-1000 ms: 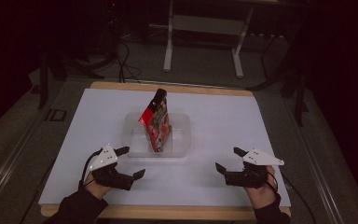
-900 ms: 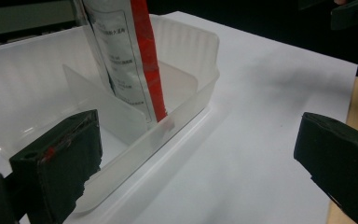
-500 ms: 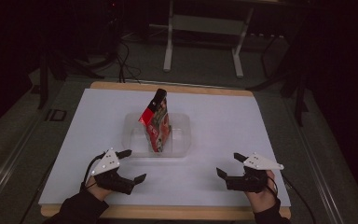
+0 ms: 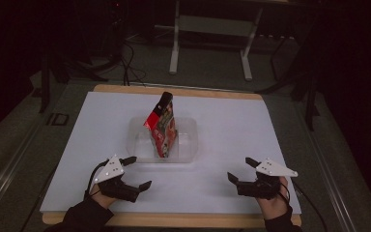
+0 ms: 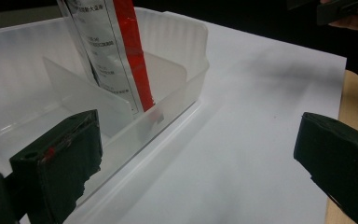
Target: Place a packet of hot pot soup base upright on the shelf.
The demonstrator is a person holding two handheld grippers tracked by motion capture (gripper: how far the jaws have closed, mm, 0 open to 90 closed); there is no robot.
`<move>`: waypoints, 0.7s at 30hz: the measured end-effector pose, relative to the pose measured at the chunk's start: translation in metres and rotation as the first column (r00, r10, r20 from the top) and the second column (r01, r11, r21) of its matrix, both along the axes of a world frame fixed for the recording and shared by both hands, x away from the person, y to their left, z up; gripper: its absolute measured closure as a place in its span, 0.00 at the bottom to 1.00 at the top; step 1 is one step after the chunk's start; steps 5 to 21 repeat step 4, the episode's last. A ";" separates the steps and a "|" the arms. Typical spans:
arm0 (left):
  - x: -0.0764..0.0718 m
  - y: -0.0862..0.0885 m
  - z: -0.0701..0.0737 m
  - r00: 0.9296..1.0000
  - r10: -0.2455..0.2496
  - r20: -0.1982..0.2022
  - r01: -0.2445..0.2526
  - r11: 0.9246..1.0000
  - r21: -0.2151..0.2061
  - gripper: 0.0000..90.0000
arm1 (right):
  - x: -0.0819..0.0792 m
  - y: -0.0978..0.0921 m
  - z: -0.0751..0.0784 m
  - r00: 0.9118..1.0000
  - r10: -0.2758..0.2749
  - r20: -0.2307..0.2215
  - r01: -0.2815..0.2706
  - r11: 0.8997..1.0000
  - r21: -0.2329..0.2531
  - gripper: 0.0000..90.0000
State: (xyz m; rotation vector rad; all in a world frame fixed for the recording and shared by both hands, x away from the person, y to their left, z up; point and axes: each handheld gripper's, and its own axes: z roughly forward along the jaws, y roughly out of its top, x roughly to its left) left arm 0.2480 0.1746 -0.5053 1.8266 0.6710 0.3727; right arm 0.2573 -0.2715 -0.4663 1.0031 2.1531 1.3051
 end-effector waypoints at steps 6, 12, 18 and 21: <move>0.000 0.000 -0.001 1.000 0.001 -0.004 -0.001 1.000 -0.005 0.01 | 0.001 0.001 -0.001 1.000 0.007 -0.007 -0.007 1.000 -0.004 0.14; 0.000 0.000 -0.001 1.000 0.001 -0.004 -0.001 1.000 -0.005 0.01 | 0.001 0.001 -0.001 1.000 0.007 -0.007 -0.007 1.000 -0.004 0.14; 0.000 0.000 -0.001 1.000 0.001 -0.004 -0.001 1.000 -0.005 0.01 | 0.001 0.001 -0.001 1.000 0.007 -0.007 -0.007 1.000 -0.004 0.14; 0.000 0.000 -0.001 1.000 0.001 -0.004 -0.001 1.000 -0.005 0.01 | 0.001 0.001 -0.001 1.000 0.007 -0.007 -0.007 1.000 -0.004 0.14</move>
